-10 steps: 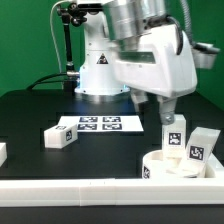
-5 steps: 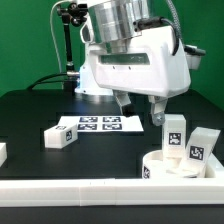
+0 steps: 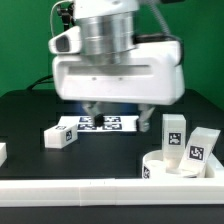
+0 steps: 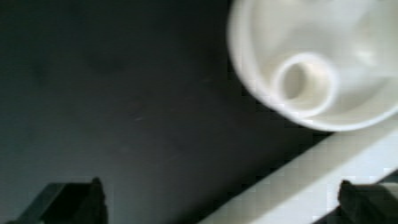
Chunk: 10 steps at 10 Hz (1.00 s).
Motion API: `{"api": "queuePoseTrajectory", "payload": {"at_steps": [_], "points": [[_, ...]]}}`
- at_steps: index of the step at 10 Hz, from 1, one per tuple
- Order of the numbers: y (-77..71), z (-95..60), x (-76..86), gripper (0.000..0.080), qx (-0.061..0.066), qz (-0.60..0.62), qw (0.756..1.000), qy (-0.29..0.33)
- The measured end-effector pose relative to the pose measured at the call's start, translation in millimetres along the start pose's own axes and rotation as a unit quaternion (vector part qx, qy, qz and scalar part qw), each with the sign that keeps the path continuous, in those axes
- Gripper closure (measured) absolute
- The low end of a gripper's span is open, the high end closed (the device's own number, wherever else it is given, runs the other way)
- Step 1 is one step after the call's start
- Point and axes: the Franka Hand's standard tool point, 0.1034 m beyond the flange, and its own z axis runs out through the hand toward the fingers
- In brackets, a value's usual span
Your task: Assemble stool
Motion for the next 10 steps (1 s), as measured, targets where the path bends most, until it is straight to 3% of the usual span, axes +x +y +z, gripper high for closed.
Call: {"api": "queuePoseTrajectory", "payload": {"at_steps": [1, 6, 8, 10], "points": [[7.0, -1.6, 3.2, 0.0151, 0.0, 0.001, 1.0, 0.001], [6.6, 0.3, 1.2, 0.0151, -0.002, 0.001, 1.0, -0.001], [58.5, 5.6, 2.2, 0.0151, -0.015, -0.002, 1.0, -0.01], [93.4, 4.5, 8.7, 0.0151, -0.021, 0.0, 1.0, -0.014]]}}
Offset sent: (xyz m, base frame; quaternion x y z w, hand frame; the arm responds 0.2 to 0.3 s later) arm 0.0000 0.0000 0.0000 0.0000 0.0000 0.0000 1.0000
